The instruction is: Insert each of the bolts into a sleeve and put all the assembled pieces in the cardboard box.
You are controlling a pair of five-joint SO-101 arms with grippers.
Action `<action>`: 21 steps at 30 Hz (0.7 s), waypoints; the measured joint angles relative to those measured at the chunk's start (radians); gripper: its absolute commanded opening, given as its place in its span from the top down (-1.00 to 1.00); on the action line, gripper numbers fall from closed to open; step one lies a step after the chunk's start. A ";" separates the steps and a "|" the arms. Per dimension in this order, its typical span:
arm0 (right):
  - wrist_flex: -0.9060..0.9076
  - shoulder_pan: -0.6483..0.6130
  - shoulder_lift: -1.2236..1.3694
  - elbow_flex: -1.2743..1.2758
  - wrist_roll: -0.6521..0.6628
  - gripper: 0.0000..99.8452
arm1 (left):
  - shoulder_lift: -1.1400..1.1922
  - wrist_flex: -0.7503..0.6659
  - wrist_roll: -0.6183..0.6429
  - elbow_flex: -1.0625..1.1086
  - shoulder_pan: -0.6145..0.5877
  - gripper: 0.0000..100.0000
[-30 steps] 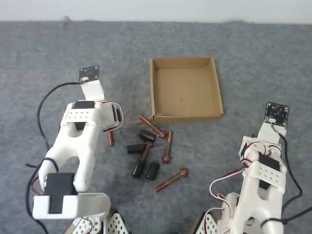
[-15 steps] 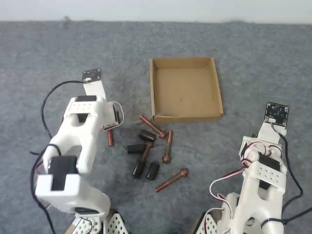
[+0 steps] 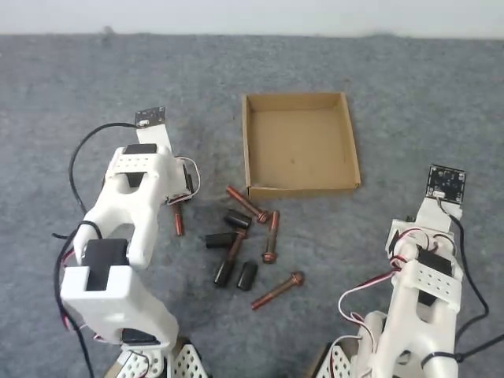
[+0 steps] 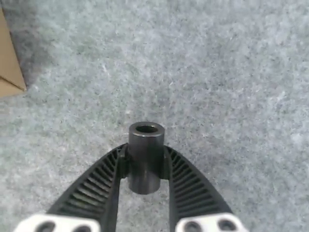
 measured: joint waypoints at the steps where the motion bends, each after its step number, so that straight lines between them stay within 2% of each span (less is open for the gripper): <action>1: 0.000 0.000 0.000 0.000 0.000 0.98 | 0.000 0.000 0.000 0.000 0.000 0.78; 21: 0.000 0.000 0.000 0.000 0.000 0.98 | 0.000 0.000 -0.002 0.000 -0.017 0.79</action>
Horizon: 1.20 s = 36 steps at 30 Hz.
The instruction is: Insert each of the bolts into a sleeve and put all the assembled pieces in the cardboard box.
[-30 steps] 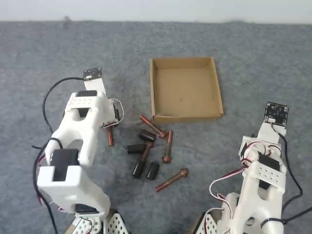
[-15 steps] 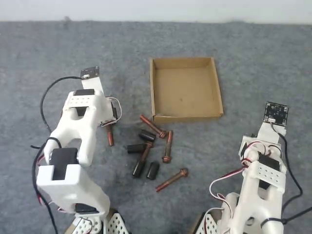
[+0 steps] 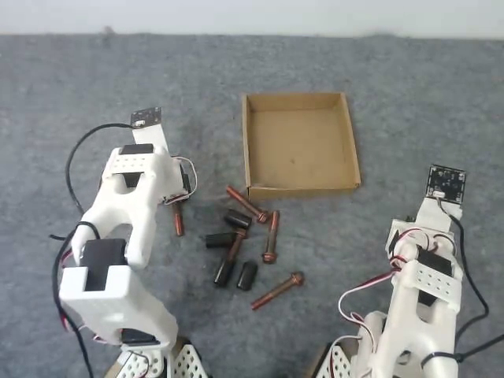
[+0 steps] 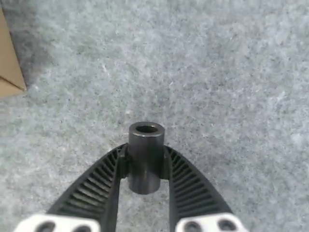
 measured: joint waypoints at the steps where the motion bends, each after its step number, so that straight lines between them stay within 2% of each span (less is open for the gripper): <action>1: 0.000 0.000 0.000 0.000 0.000 0.98 | 0.000 0.000 0.000 0.000 0.000 0.79; 5: 0.000 0.000 0.000 0.000 0.000 0.98 | 0.031 0.002 0.000 -0.023 0.000 0.79; 10: 0.000 0.000 0.000 0.000 0.000 0.98 | 0.110 0.083 0.000 -0.130 0.003 0.80; 14: 0.000 0.000 0.000 0.000 0.000 0.98 | 0.138 0.118 0.000 -0.173 0.006 0.99; 23: 0.000 0.000 0.000 0.000 0.000 0.98 | 0.138 0.117 -0.046 -0.170 0.008 0.98; 32: 0.000 -0.068 0.000 0.000 -0.005 0.99 | -0.014 -0.021 -0.046 0.029 0.006 0.98; 36: 0.000 -0.141 0.000 0.000 -0.083 0.99 | -0.097 -0.101 -0.063 0.129 0.005 0.98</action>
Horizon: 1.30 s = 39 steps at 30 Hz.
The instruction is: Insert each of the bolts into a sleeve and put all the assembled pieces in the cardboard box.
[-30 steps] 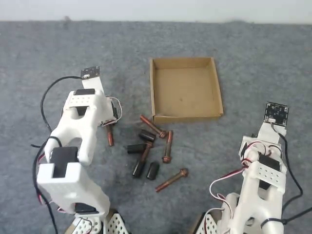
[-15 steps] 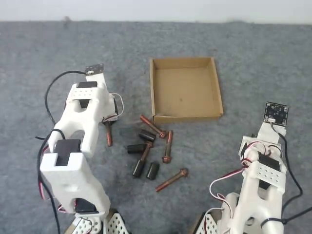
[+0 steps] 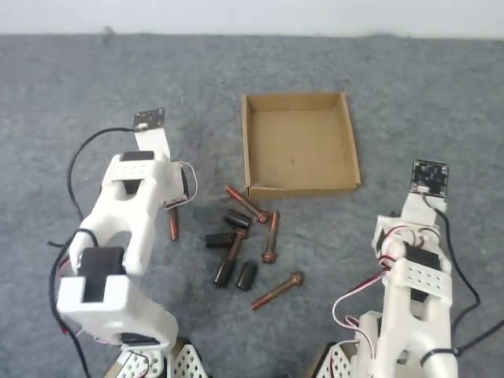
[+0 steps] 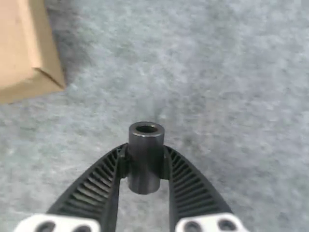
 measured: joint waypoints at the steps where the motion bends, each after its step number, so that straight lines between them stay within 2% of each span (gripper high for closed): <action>1: 0.000 -0.011 0.000 0.000 -0.012 0.98 | -0.015 -0.012 -0.021 0.018 0.000 0.98; 7: -0.184 -0.028 0.000 0.000 -0.026 0.98 | -0.091 -0.026 -0.149 0.101 0.000 0.98; 14: -0.506 -0.072 0.000 0.000 0.064 0.98 | -0.107 -0.026 -0.172 0.114 -0.002 0.98; 21: -0.592 -0.089 0.000 0.000 0.078 0.98 | -0.107 -0.026 -0.172 0.114 -0.002 0.98; 32: -0.612 -0.361 0.000 0.061 0.080 0.99 | -0.107 -0.026 -0.172 0.114 -0.002 0.98; 39: -0.881 -0.439 0.071 0.061 0.080 0.99 | -0.109 -0.026 -0.172 0.132 -0.002 0.98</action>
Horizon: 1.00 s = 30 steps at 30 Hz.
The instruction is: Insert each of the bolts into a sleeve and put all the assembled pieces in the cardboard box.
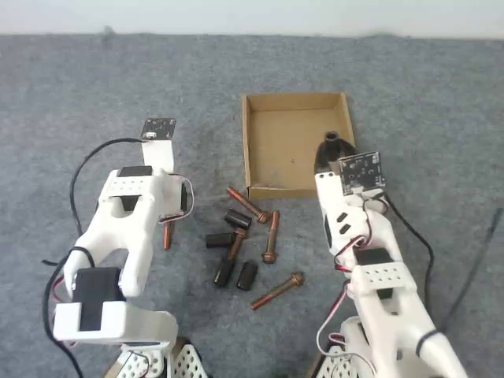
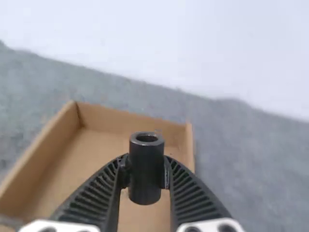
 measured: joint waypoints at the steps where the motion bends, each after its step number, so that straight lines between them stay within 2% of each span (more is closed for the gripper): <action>1: -0.052 -0.009 0.035 0.000 0.000 0.99 | 0.000 0.000 0.000 0.000 0.000 0.98; 6: -0.273 -0.014 0.255 -0.023 0.000 0.99 | 0.000 0.000 0.000 0.000 0.000 0.98; 15: -0.493 -0.015 0.655 -0.221 0.000 0.99 | 0.000 0.000 0.000 0.000 0.000 0.98; 20: -0.729 -0.040 0.850 -0.258 0.000 0.99 | 0.000 -0.015 0.000 0.000 0.000 0.98; 23: -0.870 -0.074 0.904 -0.245 0.000 0.99 | 0.000 -0.023 0.000 0.000 0.000 0.98; 27: -0.959 -0.100 0.922 -0.176 0.000 0.99 | 0.000 -0.040 0.000 0.000 0.000 0.98; 30: -1.028 -0.110 0.922 -0.107 -0.054 0.99 | 0.000 -0.041 0.000 0.000 0.000 0.98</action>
